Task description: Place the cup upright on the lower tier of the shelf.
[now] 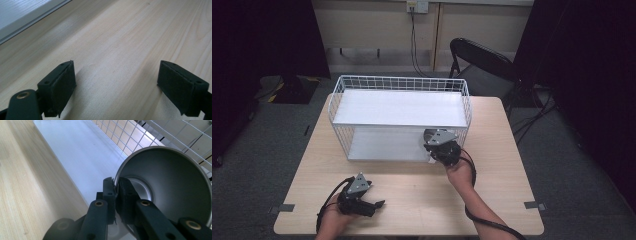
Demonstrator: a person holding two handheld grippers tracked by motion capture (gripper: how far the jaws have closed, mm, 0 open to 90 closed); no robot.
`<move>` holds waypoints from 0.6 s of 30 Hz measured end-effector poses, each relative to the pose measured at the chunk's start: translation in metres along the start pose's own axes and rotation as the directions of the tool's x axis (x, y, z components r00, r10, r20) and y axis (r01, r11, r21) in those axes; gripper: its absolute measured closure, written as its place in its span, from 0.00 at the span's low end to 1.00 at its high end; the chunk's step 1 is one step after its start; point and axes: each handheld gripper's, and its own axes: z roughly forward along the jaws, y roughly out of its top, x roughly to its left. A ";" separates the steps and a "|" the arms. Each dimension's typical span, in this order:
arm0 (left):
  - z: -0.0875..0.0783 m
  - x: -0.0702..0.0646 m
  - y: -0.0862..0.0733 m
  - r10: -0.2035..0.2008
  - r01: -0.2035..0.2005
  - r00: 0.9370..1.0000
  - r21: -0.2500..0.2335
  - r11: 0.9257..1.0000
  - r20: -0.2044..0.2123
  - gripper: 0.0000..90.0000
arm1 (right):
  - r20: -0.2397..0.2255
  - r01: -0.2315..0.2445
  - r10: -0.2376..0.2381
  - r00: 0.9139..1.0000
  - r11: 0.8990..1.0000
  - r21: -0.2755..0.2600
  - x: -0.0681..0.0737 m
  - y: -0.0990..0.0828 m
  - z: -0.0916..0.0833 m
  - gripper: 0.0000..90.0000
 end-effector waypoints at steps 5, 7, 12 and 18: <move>0.000 0.000 0.000 0.000 0.000 1.000 0.000 1.000 0.000 0.16 | 0.006 -0.008 0.008 1.000 1.000 -0.009 0.000 0.000 0.000 0.93; 0.000 0.000 0.000 0.000 0.000 1.000 0.000 1.000 0.000 0.16 | 0.006 -0.005 0.005 1.000 1.000 -0.009 0.000 0.000 0.000 0.93; 0.000 0.000 0.000 0.000 0.000 1.000 0.000 1.000 0.000 0.16 | 0.014 -0.003 0.003 1.000 1.000 -0.014 -0.002 -0.001 -0.001 0.92; 0.000 0.000 0.000 0.000 0.000 1.000 0.000 1.000 0.000 0.16 | 0.047 -0.023 0.025 0.999 0.999 -0.041 -0.002 0.000 -0.003 0.80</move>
